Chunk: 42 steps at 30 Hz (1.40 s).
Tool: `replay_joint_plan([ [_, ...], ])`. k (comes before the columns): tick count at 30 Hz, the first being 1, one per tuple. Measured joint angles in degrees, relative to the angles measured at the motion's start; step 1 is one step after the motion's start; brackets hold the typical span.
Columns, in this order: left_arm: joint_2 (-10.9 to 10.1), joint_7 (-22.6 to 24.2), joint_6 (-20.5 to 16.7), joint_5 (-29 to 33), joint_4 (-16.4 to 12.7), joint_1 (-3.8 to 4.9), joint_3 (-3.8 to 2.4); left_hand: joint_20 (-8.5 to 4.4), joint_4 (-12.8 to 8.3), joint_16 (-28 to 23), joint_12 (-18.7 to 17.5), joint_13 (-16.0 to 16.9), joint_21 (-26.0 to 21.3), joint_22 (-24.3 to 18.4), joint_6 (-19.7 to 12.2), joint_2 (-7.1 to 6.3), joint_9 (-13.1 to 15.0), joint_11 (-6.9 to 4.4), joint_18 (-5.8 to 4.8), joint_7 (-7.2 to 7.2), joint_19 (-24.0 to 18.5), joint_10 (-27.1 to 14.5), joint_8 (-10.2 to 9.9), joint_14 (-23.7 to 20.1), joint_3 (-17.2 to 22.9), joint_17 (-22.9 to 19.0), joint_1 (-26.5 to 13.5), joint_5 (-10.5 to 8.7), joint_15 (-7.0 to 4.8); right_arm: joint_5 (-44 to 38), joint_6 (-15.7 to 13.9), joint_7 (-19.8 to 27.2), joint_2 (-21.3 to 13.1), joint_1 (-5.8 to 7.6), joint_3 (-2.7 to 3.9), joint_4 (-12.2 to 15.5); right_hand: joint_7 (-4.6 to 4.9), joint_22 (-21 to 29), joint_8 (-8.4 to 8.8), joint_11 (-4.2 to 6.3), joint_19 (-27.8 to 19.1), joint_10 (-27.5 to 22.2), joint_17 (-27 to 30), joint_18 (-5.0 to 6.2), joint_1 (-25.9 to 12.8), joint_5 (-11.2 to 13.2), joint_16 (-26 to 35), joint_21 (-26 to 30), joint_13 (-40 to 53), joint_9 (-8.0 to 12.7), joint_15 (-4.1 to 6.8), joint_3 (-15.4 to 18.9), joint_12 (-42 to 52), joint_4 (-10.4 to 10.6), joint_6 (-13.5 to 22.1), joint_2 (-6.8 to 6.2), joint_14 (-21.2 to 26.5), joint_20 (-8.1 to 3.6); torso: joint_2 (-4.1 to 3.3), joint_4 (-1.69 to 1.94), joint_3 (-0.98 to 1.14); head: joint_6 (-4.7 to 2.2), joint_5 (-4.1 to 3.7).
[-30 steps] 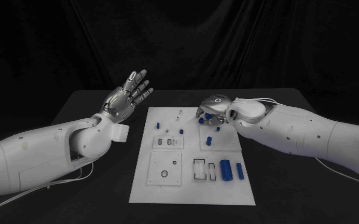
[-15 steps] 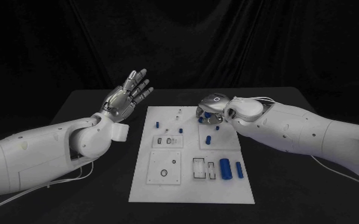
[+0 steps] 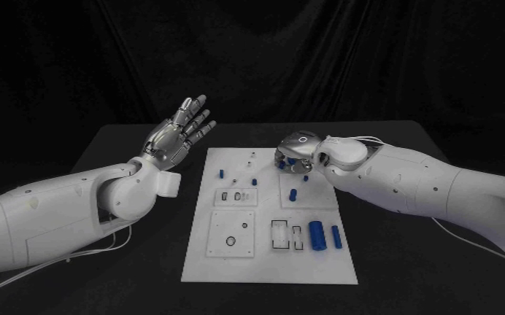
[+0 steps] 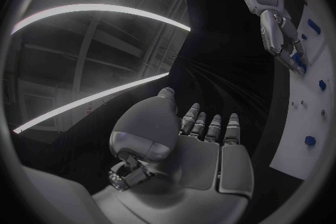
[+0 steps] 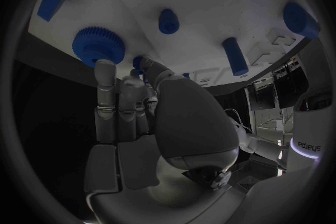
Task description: Assemble the parts on the task board
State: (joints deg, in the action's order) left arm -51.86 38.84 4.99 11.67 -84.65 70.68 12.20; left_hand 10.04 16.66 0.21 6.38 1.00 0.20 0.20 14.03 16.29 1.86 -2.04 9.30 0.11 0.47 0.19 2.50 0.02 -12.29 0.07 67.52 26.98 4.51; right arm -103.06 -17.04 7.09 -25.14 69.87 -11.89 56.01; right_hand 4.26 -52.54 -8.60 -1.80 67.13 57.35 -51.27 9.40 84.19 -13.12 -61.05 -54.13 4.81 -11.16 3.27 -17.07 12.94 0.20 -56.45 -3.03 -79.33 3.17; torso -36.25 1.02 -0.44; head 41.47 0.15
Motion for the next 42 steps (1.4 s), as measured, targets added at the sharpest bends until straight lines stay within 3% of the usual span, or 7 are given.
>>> replay_joint_plan([
  [4,0.0,0.0,0.0,0.0,0.0,0.0,0.0,0.0,-0.16,0.0,0.0,0.0,0.0,0.0,0.0,0.12,0.0,0.0,0.0,0.0,0.0,0.0,0.0,0.0,0.16,0.01,0.12,0.31,0.0,0.0,-0.72,0.47,-0.03,-0.02,0.01,-0.02,0.35,-1.94,-0.59,-0.12,0.44,2.32,-0.65,0.0,0.41,-0.47,-0.25,-1.61,-0.08,-0.79,0.03,-0.99,0.48,-0.67,-1.48,-0.09,-0.03,-0.23,-0.01,0.0,-0.01,0.09,0.05],
  [12,-0.22,0.0,0.0,0.0,-0.09,0.0,0.0,0.2,-0.31,0.0,0.0,0.0,0.0,0.0,0.0,-0.24,-0.01,0.0,0.0,0.0,-0.21,0.0,0.0,0.0,0.31,0.02,0.69,0.6,0.0,-0.01,-2.78,1.42,-0.49,0.12,-0.04,0.7,0.68,-4.29,-1.16,-1.53,1.35,3.99,-1.03,-0.13,0.89,0.26,-0.67,-3.39,-0.08,-1.78,0.11,-1.53,1.02,-0.76,-3.13,-0.13,-0.53,-0.3,-0.01,0.01,-0.01,0.15,0.31],
  [14,-0.33,0.0,-0.01,0.0,-0.14,0.0,0.0,0.2,-0.31,0.0,0.0,0.0,0.0,0.0,0.0,-0.01,-0.01,0.0,0.0,0.0,-0.21,0.0,0.0,0.0,0.31,0.02,0.91,0.87,0.0,-0.01,-3.17,1.57,-0.5,0.53,-0.05,1.01,0.68,-4.44,-1.16,-1.69,1.35,4.14,-1.03,-0.94,0.9,0.31,-0.67,-3.39,-0.08,-1.78,0.11,-1.53,1.03,-0.76,-3.13,-0.12,-0.53,-0.3,-0.01,0.01,-0.01,0.18,0.4],
  [24,-0.87,0.01,-0.2,0.0,-0.74,0.0,0.0,0.2,-0.31,0.0,0.22,0.06,0.0,0.0,0.21,-0.23,0.04,0.0,0.0,0.21,-0.21,0.0,0.0,0.0,0.63,0.03,1.13,1.2,0.0,0.01,-4.1,1.73,0.9,3.82,0.03,1.53,0.68,-4.79,-0.93,-1.73,1.35,4.18,-0.94,-0.94,0.89,0.58,-0.67,-3.39,-0.08,-1.83,0.15,-1.52,1.02,-0.75,-3.13,-0.13,-0.88,-0.3,0.02,0.0,-0.01,0.27,0.63],
  [29,-1.26,0.01,-0.47,0.0,-1.52,0.0,0.0,0.4,-0.31,0.0,0.22,0.06,0.0,0.05,0.21,-0.23,0.04,0.16,-0.01,0.2,0.0,0.17,0.0,0.0,0.63,0.0,1.6,1.49,0.0,0.39,-4.16,1.88,2.4,4.33,0.03,0.65,0.9,-4.88,-0.71,-1.73,1.35,4.18,-0.95,-0.93,0.89,0.58,-0.67,-3.59,-0.08,-1.82,0.16,-1.52,0.65,-0.75,-2.91,-0.13,-0.88,-0.3,0.02,0.0,-0.02,0.05,0.62],
  [33,-1.67,0.01,-0.83,0.0,-2.26,0.0,0.0,0.4,-0.31,0.0,0.28,0.06,0.0,0.05,0.24,-0.28,0.04,0.19,-0.01,0.24,0.0,0.19,0.26,0.0,0.63,-0.02,1.65,1.49,0.0,0.71,-4.16,1.97,3.62,4.45,0.01,-0.4,0.69,-5.07,-0.71,-1.88,1.55,4.34,-1.01,-0.94,0.88,0.81,-0.67,-3.59,-0.08,-1.82,0.16,-1.52,0.63,-0.76,-2.7,-0.14,-0.88,-0.1,0.02,0.0,-0.03,0.03,1.21],
  [42,-2.66,0.01,-2.24,0.01,-4.15,0.21,-0.01,0.4,-0.31,0.0,0.45,0.11,0.0,0.11,0.41,-0.45,0.09,0.39,-0.01,0.41,-0.01,-0.01,0.26,0.0,0.63,-0.02,1.82,1.72,0.0,1.18,-4.11,2.1,7.34,5.03,0.02,-4.25,1.0,-5.32,-0.1,-1.86,1.55,4.45,-1.16,-0.93,0.87,1.03,-0.67,-3.59,-0.07,-1.87,0.16,-1.68,-0.03,-0.59,-2.39,-0.15,-0.88,-0.1,-0.05,0.16,-0.07,0.41,1.59],
])
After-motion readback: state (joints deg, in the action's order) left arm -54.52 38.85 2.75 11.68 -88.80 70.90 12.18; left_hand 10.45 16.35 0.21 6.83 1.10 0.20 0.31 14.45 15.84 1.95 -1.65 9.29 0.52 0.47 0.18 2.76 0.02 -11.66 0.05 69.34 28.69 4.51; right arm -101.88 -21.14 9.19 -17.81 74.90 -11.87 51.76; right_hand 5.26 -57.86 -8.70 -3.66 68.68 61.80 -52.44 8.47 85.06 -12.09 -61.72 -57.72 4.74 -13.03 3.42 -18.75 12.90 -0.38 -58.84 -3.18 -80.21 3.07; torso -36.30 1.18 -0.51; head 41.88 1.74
